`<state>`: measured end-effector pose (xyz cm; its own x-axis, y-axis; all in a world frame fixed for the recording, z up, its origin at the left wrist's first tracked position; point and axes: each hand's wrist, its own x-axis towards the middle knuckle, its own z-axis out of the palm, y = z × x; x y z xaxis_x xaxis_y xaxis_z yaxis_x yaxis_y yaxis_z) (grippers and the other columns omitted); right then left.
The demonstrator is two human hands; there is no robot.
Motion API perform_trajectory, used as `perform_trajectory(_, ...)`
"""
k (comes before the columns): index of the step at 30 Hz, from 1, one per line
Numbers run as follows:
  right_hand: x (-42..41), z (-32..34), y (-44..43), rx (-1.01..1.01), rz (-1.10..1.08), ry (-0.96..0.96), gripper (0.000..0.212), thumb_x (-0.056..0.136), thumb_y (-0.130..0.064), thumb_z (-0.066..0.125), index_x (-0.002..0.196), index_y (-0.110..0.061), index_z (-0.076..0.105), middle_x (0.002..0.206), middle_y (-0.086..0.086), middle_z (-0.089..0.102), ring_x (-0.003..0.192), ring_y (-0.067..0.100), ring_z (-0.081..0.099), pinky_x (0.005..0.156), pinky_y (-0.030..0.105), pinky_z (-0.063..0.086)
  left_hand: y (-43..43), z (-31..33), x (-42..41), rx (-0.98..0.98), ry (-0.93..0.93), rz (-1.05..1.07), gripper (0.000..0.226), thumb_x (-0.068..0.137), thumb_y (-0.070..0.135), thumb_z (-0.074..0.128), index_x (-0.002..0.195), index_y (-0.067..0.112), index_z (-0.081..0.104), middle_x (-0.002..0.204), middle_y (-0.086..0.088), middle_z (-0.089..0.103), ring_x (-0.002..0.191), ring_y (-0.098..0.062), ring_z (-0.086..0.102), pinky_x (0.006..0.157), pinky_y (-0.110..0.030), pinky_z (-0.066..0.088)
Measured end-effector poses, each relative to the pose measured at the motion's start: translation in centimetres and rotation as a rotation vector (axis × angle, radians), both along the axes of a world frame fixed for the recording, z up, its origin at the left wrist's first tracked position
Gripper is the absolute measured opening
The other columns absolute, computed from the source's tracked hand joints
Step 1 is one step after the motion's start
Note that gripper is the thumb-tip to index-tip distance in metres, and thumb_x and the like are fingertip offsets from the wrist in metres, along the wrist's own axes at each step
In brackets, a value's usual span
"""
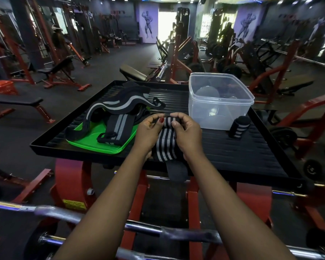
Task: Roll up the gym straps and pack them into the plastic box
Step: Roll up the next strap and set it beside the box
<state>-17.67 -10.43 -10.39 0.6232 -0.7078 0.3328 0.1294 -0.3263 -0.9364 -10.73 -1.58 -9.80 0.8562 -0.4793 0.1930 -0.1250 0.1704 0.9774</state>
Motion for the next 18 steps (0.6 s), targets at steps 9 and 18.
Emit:
perform_trajectory(9, -0.6, 0.92, 0.19, -0.152, 0.038, 0.323, 0.053, 0.105, -0.031, 0.036, 0.153, -0.012, 0.025, 0.151, 0.013, 0.042, 0.139, 0.024, 0.039, 0.106, 0.023, 0.03, 0.24, 0.14, 0.22, -0.033, -0.055, 0.03, 0.026, 0.086, -0.001, 0.063, 0.111, 0.006, 0.065, 0.101, -0.006, 0.07, 0.092, -0.01, 0.066, 0.084, -0.02, 0.053)
perform_trajectory(18, -0.47, 0.71, 0.24, -0.156, -0.067, 0.189, 0.035, 0.104, -0.034, 0.039, 0.112, -0.009, 0.062, 0.1, 0.005, 0.066, 0.093, 0.018, 0.059, 0.075, 0.021, 0.036, 0.04, -0.22, 0.59, -0.017, -0.054, 0.013, 0.038, 0.092, 0.002, 0.056, 0.13, 0.007, 0.055, 0.129, -0.011, 0.06, 0.12, -0.017, 0.057, 0.107, -0.036, 0.042)
